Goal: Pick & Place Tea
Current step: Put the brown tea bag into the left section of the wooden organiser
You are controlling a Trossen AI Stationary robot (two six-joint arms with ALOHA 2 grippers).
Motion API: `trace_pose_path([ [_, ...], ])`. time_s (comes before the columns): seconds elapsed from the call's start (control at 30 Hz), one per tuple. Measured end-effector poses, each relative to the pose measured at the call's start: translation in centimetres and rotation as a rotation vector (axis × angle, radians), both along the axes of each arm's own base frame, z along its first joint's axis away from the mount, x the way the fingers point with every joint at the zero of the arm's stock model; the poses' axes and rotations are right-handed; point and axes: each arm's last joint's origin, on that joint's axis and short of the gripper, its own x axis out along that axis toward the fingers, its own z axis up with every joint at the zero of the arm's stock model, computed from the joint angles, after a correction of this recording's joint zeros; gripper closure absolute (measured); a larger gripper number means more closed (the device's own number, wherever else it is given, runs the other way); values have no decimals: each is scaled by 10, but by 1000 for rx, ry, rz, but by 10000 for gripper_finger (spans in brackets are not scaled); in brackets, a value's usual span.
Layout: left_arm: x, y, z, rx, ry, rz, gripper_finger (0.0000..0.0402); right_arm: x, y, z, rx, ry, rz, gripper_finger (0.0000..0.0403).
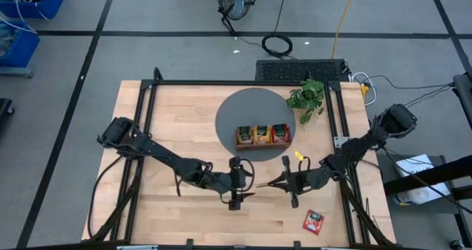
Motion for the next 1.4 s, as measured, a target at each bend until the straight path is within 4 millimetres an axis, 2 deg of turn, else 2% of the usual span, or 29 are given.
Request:
trace_pose_path([
  [0.1,3,4,-2,-6,-2,13,87,2,0,-1,1,-7,-4,403],
  [0.23,7,5,-7,-11,-11,18,84,4,-3,-2,-1,-5,-19,403],
  [0.43,11,11,-15,-44,2,41,103,5,-3,-1,13,-17,-25,403],
  [0.7,14,15,-12,-48,-33,45,144,4,-3,-1,13,-16,-25,403],
  [0.9,16,20,-11,-41,-41,61,207,5,-4,-1,11,-17,-29,403],
  [1.17,17,22,-11,7,-41,38,382,5,-5,-1,8,-18,-35,403],
  [1.4,17,22,-12,40,-33,12,396,5,-5,-2,18,-1,-35,403],
])
